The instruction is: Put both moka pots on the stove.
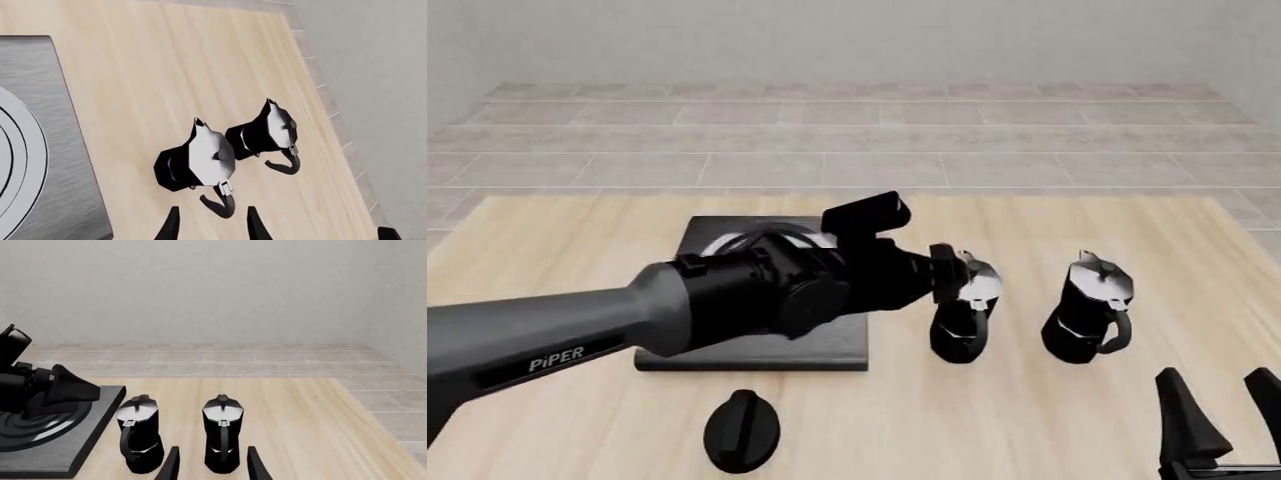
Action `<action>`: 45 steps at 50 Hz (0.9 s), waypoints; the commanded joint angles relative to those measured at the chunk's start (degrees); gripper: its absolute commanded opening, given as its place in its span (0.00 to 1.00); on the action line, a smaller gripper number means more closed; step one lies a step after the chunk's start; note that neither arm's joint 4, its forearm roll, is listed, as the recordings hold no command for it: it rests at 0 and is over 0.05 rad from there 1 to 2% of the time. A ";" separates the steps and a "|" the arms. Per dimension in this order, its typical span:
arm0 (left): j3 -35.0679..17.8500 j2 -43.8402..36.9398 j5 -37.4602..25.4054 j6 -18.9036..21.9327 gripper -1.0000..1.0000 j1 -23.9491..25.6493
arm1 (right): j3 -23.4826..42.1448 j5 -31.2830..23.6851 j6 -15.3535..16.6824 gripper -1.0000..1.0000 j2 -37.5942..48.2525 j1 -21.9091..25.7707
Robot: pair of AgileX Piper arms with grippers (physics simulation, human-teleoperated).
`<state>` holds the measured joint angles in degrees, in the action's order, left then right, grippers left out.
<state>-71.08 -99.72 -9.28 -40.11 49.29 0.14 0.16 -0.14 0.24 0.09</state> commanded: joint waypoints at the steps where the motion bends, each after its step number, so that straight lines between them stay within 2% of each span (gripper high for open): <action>1: -0.36 -2.41 1.18 -0.49 1.00 0.42 | 0.01 0.25 0.08 1.00 0.37 -0.07; 45: -4.38 -11.21 2.91 -1.14 1.00 2.37 | 0.01 0.25 0.07 1.00 0.38 -0.08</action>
<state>-74.65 -108.70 -6.92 -40.76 51.04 0.14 0.16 -0.14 0.24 0.09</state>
